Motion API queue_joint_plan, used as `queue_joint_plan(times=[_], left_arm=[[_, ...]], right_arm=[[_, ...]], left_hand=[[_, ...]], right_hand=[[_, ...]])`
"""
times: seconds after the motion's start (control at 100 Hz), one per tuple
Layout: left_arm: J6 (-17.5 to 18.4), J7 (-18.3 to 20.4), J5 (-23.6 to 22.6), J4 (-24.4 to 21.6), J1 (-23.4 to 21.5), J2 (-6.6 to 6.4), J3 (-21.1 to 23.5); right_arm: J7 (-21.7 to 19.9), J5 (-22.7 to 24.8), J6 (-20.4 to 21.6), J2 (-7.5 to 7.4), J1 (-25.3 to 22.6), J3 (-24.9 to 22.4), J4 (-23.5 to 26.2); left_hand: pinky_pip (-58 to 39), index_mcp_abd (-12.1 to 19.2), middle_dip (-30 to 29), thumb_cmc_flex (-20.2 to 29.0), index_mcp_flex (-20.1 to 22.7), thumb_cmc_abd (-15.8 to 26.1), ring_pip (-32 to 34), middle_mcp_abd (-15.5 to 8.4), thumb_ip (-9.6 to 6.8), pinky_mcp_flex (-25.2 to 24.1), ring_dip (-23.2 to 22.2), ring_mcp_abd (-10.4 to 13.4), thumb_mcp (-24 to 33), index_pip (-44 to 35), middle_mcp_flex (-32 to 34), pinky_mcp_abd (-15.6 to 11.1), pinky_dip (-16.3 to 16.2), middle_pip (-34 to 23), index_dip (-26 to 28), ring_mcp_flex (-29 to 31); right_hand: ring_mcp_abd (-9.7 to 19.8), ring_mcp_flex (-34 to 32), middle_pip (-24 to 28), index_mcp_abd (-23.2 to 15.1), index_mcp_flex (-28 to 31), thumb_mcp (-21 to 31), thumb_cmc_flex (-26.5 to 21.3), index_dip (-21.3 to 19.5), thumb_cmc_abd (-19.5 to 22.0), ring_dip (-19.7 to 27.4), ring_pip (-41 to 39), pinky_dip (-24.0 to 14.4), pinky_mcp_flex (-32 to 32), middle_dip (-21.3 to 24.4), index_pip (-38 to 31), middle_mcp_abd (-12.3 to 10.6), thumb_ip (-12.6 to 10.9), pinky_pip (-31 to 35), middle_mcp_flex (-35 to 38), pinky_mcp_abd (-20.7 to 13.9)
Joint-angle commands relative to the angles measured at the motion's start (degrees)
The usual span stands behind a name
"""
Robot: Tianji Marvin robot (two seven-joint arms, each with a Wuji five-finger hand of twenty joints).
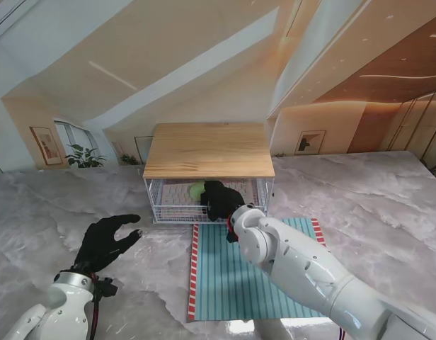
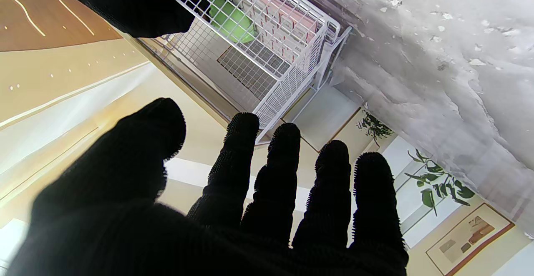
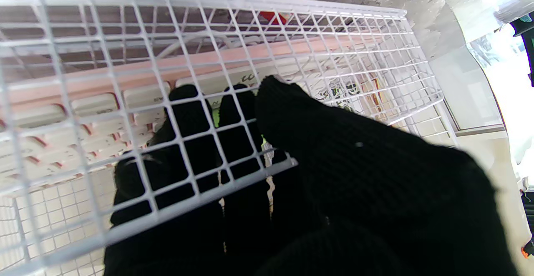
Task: Unroll the mouse pad and set up the keyboard and mouse from the tabletop organizer
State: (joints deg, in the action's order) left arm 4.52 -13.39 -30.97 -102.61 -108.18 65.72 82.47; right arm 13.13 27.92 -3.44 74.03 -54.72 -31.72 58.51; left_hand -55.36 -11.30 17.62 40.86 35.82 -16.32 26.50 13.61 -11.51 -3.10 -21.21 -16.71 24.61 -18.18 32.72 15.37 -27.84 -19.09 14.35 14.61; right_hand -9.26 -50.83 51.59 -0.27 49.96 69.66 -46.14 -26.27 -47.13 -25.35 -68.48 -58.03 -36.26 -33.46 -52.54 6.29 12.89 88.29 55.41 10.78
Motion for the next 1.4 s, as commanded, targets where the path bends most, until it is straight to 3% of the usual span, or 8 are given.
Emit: queue_joint_plan(times=[0.0,1.39], left_arm=[[0.40,0.73,0.20,-0.60,-0.06,0.31,-0.25],[0.88,-0.55,-0.02,-2.70,-1.93,0.59,1.22]], right_arm=[[-0.95,0.42,-0.03,-0.03,-0.99,0.14,1.49],[-1.38,5.22,1.12,-4.39,-12.01,-5.96,15.57]], left_hand=[[0.11,0.95,-0.42,-0.84,-0.22,1.14,0.09,-1.56,-1.45,-0.49,-0.23,0.51,0.08,-0.30,0.68,-1.64,0.43,-0.47,-0.50,-0.99],[-0.11,1.17,-0.39,-1.20,-0.03,0.98,0.41,-1.72,-1.34,-0.17,-0.35,0.33,0.47,-0.71,1.06,-1.56,0.28,-0.71,-0.58,-0.65]], right_hand=[[-4.86,-1.73,0.61,-6.71,6.69,3.69,-2.66,-3.91,0.86,0.03,-3.23,-1.74,-2.20,-1.24,-5.03,0.68,-0.74,3.28,1.49,-2.72],[-5.34,-2.08,0.00,-6.18,7.28,4.20,-2.79,-4.33,0.34,0.29,-3.38,-2.09,-2.50,-1.93,-4.53,0.97,-0.96,3.52,2.01,-2.17]])
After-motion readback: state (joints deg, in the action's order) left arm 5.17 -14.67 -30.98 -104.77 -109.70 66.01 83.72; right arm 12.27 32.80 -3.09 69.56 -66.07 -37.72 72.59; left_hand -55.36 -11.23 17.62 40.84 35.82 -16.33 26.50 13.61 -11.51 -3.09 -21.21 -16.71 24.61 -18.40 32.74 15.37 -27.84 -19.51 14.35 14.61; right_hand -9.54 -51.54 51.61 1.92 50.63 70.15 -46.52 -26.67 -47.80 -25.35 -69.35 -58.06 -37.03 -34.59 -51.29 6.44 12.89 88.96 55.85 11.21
